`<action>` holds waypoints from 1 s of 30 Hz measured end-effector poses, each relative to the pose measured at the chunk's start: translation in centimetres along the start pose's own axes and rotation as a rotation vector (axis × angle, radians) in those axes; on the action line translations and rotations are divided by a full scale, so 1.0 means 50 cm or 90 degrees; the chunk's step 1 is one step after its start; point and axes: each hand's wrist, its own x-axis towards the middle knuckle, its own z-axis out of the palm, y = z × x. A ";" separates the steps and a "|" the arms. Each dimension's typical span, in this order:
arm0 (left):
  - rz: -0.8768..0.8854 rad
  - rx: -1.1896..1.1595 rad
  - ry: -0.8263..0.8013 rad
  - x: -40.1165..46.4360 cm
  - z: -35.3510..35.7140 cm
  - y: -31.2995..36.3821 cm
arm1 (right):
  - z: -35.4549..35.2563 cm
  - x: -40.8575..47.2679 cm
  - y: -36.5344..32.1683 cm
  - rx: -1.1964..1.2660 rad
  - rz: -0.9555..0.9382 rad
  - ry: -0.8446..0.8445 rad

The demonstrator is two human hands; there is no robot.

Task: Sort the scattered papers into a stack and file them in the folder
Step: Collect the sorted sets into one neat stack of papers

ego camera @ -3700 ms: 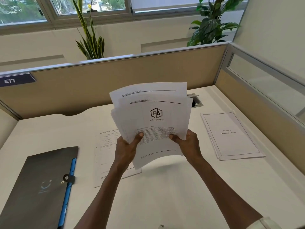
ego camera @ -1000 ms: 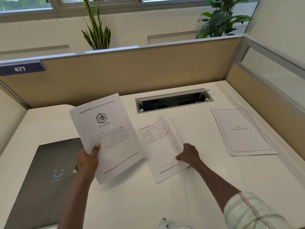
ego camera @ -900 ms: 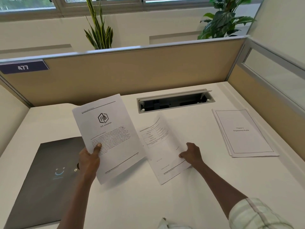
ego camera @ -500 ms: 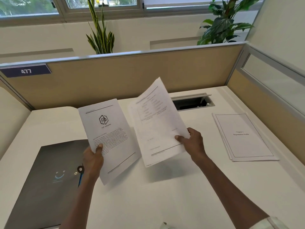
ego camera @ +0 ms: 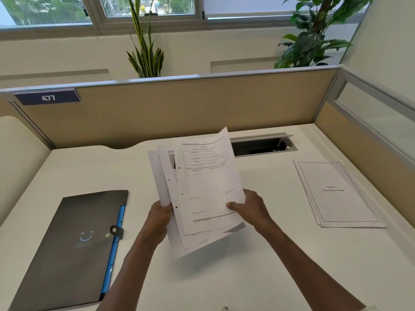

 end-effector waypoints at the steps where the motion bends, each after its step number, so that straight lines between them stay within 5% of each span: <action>1: -0.003 0.003 -0.008 -0.001 0.000 0.001 | -0.006 0.001 0.004 -0.008 0.006 -0.030; 12: -0.005 0.042 -0.080 -0.004 0.017 0.011 | -0.058 0.035 0.028 0.330 -0.011 -0.148; 19: 0.105 0.013 -0.021 -0.011 0.052 0.029 | -0.017 0.024 0.021 0.307 -0.036 -0.006; 24: 0.228 0.023 0.012 -0.013 0.058 0.041 | -0.018 0.017 -0.004 0.309 -0.098 0.032; 30: 0.224 0.017 0.043 -0.011 0.061 0.029 | -0.016 0.016 0.006 0.339 -0.126 0.019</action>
